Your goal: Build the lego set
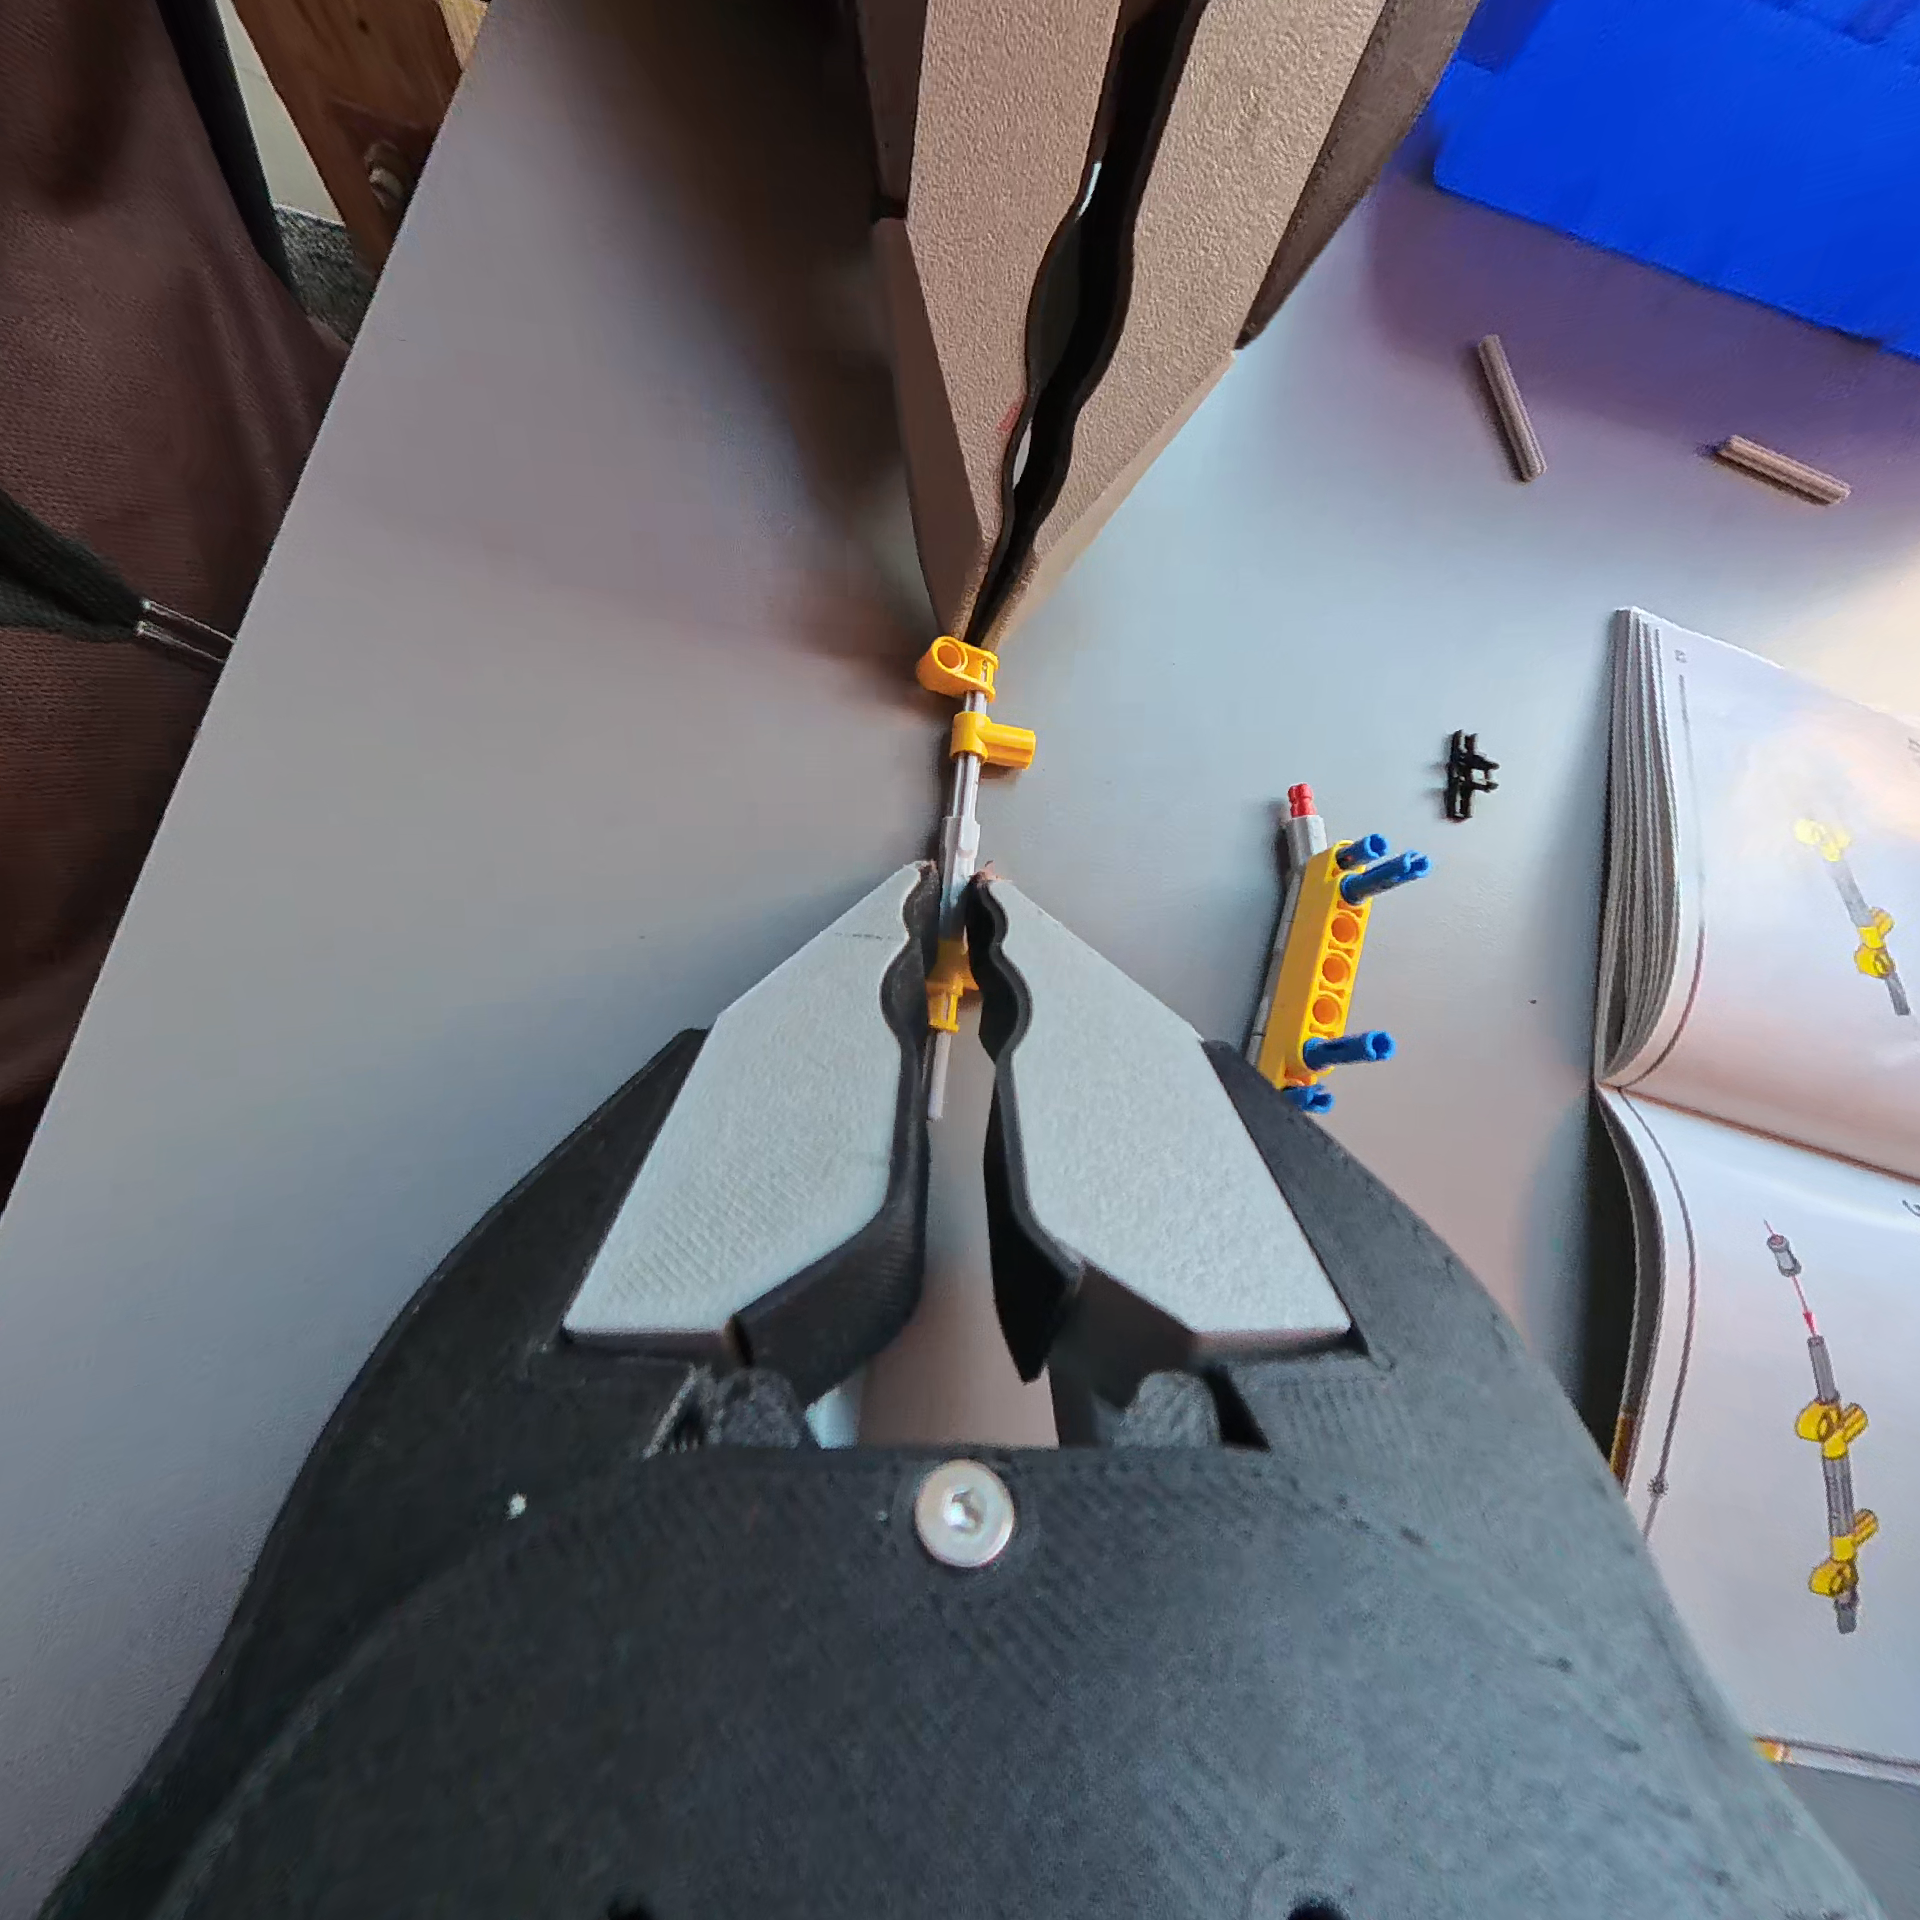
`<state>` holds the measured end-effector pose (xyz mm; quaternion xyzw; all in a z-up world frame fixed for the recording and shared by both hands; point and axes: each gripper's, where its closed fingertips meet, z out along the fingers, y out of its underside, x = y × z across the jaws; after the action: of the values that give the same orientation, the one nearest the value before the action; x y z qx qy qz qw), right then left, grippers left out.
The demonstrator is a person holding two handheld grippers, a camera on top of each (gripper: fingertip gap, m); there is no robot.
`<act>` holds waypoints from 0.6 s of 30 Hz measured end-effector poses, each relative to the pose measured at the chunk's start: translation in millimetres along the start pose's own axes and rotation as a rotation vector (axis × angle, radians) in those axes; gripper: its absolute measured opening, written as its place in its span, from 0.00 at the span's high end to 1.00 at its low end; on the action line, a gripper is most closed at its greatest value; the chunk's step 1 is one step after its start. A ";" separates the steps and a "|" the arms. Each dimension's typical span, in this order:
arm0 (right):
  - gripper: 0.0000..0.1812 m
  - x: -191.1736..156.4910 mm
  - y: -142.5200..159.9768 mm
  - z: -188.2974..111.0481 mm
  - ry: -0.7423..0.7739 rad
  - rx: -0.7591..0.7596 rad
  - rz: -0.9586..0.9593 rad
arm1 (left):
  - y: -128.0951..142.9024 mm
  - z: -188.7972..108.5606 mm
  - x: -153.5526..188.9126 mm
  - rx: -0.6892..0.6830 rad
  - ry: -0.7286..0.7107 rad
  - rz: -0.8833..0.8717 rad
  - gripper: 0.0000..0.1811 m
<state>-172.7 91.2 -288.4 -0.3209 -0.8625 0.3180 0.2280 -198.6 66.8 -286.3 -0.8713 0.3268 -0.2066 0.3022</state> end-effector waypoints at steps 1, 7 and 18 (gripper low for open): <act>0.98 0.1 0.0 0.0 -0.001 0.001 0.001 | 0.0 0.1 0.0 -0.010 0.001 0.011 1.00; 0.98 0.1 0.0 0.0 -0.007 0.000 -0.006 | -0.7 1.2 0.2 -0.020 0.027 0.033 1.00; 0.98 -1.1 -0.3 -0.2 -0.015 0.029 0.016 | -5.3 6.0 2.4 -0.018 0.054 0.041 1.00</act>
<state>-171.9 90.3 -288.3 -0.3221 -0.8568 0.3348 0.2237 -191.2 70.7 -286.8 -0.8611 0.3546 -0.2209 0.2897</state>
